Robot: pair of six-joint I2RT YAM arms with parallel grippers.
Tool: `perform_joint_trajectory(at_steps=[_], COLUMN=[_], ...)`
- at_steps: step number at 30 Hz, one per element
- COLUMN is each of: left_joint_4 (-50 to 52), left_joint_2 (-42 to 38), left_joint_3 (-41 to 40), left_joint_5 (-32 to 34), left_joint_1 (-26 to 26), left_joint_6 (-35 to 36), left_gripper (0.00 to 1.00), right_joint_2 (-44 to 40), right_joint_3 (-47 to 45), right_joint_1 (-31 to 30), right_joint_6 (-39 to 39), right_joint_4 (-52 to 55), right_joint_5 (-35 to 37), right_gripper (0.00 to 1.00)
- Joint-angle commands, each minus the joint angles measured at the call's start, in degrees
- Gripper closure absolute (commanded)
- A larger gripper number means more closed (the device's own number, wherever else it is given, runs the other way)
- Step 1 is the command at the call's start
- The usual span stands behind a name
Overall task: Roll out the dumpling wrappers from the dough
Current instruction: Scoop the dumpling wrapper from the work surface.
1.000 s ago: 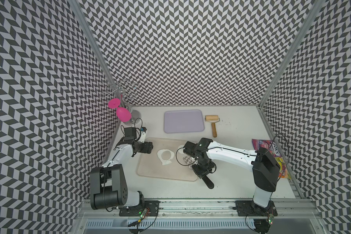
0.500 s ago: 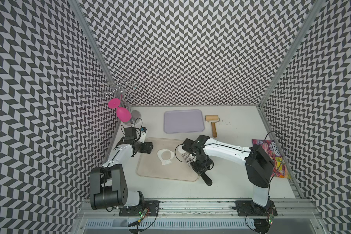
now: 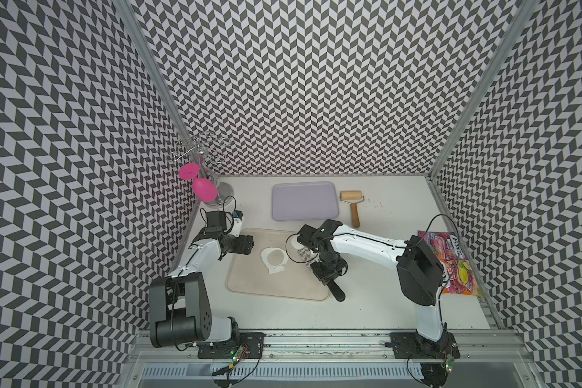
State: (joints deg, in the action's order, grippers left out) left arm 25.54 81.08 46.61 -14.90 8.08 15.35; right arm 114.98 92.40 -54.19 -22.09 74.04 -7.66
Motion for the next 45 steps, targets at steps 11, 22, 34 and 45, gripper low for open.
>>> perform_joint_trajectory(at_steps=[11,22,34,45], left_joint_4=[-0.67,-0.67,-0.75,-0.84], left_joint_2=[-0.83,-0.72,-0.66,-0.60], left_joint_3=[-0.47,-0.50,-0.52,-0.49], left_joint_5=[-0.94,-0.88,-0.58,-0.33], left_joint_1=[0.52,0.50,0.46,0.54], left_joint_6=[0.28,0.20,0.17,0.11], left_gripper=[0.14,0.14,0.14,0.14], right_joint_2=[1.83,2.96,0.50,-5.45], right_joint_3=[2.04,3.62,-0.31,-1.27], right_joint_1=[0.05,-0.39,-0.93,-2.41], right_joint_6=[-1.57,-2.16,-3.70,-4.88], right_joint_4=[-3.40,-6.80,-15.16,-15.55], right_joint_5=[2.03,2.95,3.79,4.89], right_gripper=[1.00,1.00,1.00,1.00])
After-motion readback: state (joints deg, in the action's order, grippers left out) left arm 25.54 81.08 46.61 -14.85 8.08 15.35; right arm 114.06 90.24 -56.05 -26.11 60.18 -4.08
